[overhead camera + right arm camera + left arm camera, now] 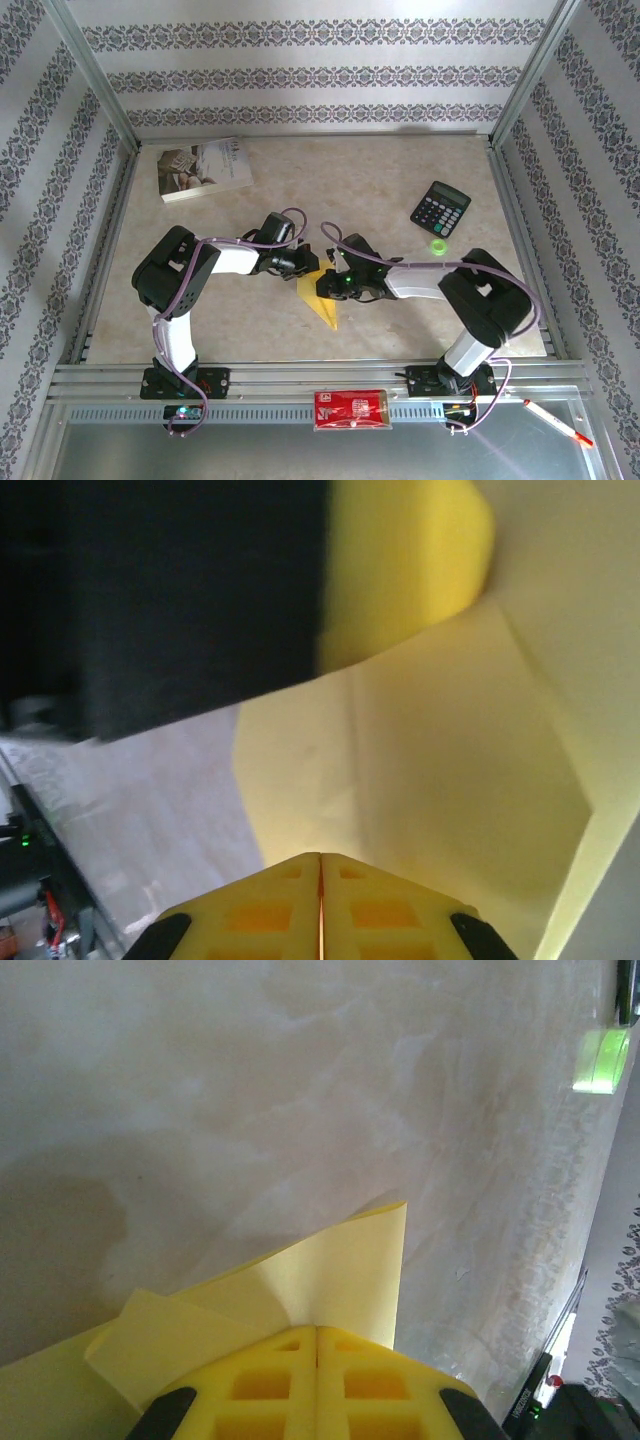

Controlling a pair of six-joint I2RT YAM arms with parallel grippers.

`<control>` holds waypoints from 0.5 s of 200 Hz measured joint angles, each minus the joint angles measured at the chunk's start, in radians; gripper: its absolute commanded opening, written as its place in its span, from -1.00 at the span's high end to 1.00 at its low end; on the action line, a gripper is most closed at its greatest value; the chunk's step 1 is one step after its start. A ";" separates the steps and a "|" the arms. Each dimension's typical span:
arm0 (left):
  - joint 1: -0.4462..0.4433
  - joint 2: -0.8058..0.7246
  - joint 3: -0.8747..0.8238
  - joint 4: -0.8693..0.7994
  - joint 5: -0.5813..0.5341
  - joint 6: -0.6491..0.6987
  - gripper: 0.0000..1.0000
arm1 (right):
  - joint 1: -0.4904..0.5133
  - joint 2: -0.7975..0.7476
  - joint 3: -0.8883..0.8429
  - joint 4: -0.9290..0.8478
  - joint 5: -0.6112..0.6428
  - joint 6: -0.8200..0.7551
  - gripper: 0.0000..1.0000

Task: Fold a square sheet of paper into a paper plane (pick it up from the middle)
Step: Fourth fold the wing at the center of the table.

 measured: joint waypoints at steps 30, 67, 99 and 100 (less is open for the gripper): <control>0.000 0.000 0.000 0.000 0.003 0.005 0.96 | 0.000 0.029 -0.010 0.027 -0.023 -0.006 0.91; -0.003 0.003 0.000 -0.003 0.021 0.008 0.97 | 0.008 -0.034 -0.107 0.095 -0.021 0.007 0.93; -0.006 0.008 0.000 -0.004 0.039 0.010 0.97 | 0.047 -0.105 -0.186 0.121 0.005 0.037 0.93; -0.006 0.008 0.000 -0.004 0.040 0.010 0.97 | 0.049 -0.107 -0.188 0.121 0.005 0.037 0.93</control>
